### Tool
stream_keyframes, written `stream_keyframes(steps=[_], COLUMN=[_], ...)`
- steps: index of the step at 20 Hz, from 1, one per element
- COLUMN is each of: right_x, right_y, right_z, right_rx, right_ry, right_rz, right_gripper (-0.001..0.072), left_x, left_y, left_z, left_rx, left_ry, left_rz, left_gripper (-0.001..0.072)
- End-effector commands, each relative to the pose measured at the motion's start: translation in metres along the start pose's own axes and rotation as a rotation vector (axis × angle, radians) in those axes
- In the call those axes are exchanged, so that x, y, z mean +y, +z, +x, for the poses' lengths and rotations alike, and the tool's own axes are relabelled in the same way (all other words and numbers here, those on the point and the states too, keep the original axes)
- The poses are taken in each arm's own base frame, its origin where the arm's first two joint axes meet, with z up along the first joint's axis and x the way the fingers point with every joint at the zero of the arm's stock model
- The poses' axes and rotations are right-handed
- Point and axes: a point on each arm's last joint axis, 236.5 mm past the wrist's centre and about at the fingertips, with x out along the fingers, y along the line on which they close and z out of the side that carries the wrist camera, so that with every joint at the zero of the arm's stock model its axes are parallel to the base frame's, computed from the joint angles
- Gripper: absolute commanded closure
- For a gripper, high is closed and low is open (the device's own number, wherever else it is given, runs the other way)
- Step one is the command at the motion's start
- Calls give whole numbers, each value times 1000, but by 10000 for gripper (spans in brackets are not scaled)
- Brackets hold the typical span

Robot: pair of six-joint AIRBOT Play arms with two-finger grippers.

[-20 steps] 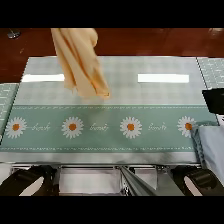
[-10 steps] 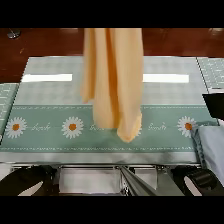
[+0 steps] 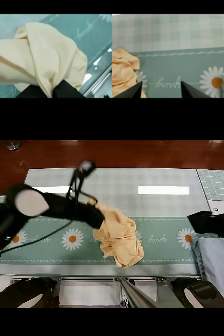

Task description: Fold the shirts.

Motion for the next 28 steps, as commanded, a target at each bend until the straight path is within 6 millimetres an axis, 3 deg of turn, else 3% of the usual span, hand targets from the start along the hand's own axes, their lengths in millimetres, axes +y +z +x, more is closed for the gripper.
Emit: stream_keyframes(steps=[1,2,3,4,6,8,10,11,13,14,16,18,20,23,24,25,26,28], right_x=[8,12,17,21,12,-20,-82,-111,-154,-161,-138,-89,-51,-28,-22,-14,-6,8], right_y=[-26,-34,-41,-44,-33,-7,7,-1,-30,-47,-84,-111,-125,-147,-154,-159,-162,-170], right_z=[49,65,82,95,115,110,87,75,62,65,91,116,127,133,133,132,131,130], right_rx=[144,180,215,240,246,221,196,213,251,263,298,341,372,441,465,488,504,535], right_ry=[23,40,60,70,38,-25,-173,-247,-342,-343,-211,5,174,227,232,241,252,262], right_rz=[-10,-27,-21,-15,15,82,132,159,262,332,450,515,559,517,484,450,423,379], right_gripper=[155,151,151,150,137,137,137,137,137,137,137,137,137,137,137,137,137,138], left_x=[42,50,59,68,96,133,163,172,177,171,133,104,105,105,106,105,100,98], left_y=[-112,-129,-139,-142,-134,-116,-103,-103,-108,-113,-108,-105,-115,-115,-109,-106,-102,-95], left_z=[47,51,52,50,31,-5,-42,-53,-49,-36,-7,11,26,42,46,49,51,51], left_rx=[281,318,338,343,345,295,173,112,5,-35,-126,-215,-220,-196,-211,-208,-207,-208], left_ry=[50,61,78,99,173,267,319,308,221,132,-169,-385,-410,-426,-424,-427,-431,-434], left_rz=[-120,-145,-166,-175,-193,-264,-417,-501,-632,-722,-846,-892,-915,-939,-929,-910,-849,-808], left_gripper=[676,662,435,39,8,7,8,8,8,8,8,8,8,10,111,494,680,676])
